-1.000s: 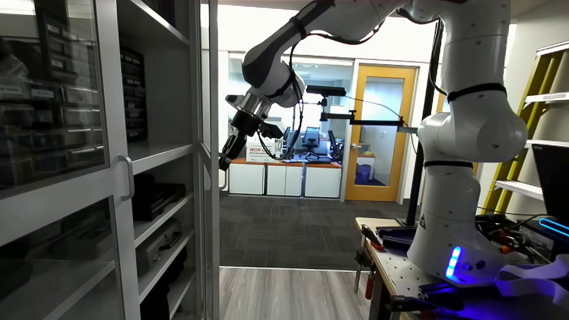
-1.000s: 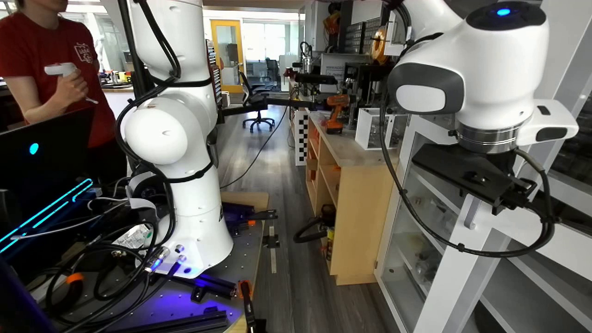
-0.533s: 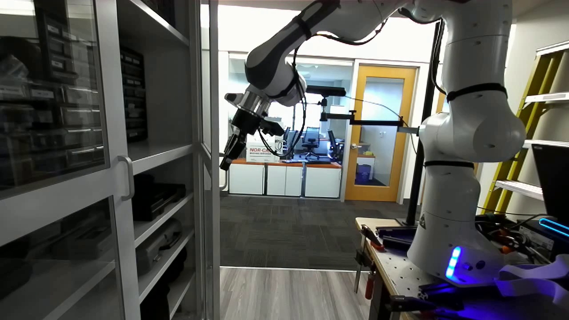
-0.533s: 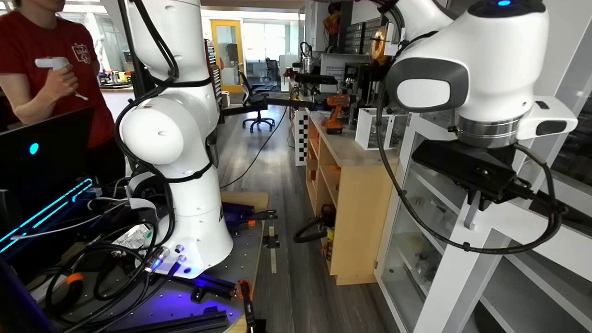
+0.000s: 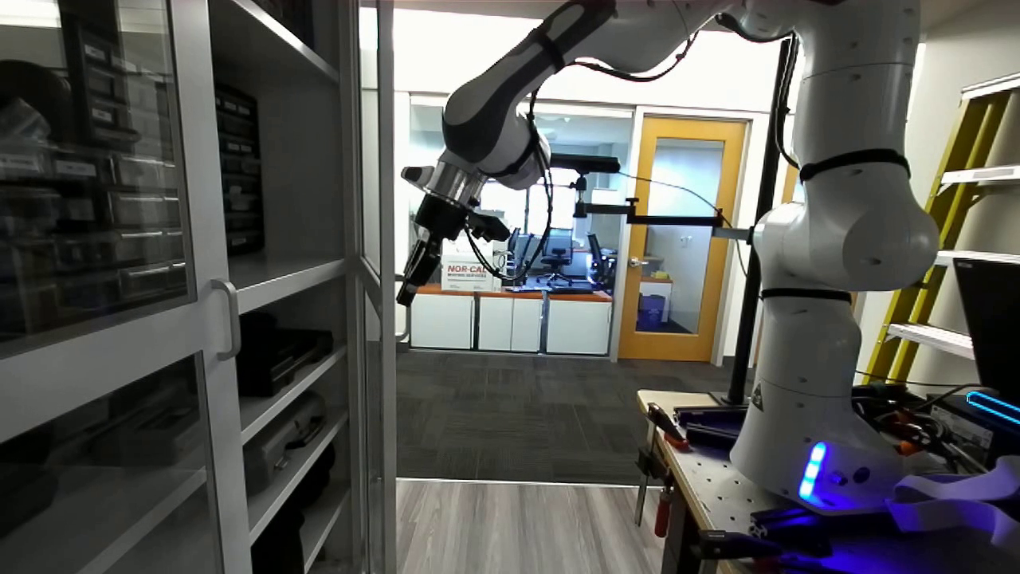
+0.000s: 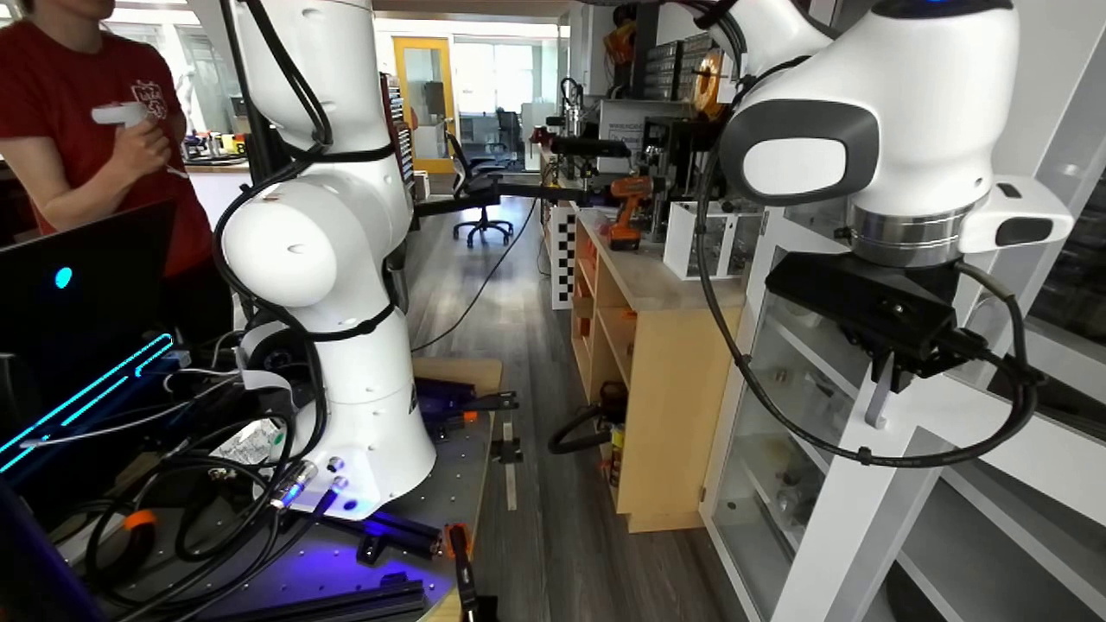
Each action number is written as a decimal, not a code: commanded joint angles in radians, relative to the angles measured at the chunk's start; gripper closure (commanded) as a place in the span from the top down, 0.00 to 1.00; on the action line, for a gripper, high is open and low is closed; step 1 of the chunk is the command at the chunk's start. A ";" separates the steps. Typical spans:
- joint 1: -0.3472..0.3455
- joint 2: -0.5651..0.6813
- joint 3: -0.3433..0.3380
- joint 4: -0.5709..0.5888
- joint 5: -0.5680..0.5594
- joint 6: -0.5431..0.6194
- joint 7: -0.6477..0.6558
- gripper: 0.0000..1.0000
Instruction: Close the cabinet door
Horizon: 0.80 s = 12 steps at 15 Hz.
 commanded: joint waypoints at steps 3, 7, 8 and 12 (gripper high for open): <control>-0.019 -0.031 0.050 0.002 0.035 0.002 0.010 0.05; -0.029 -0.004 0.062 0.043 0.074 -0.006 -0.010 0.05; -0.032 0.004 0.066 0.054 0.081 -0.009 -0.017 0.05; -0.017 0.038 0.054 0.095 0.130 -0.017 -0.052 0.05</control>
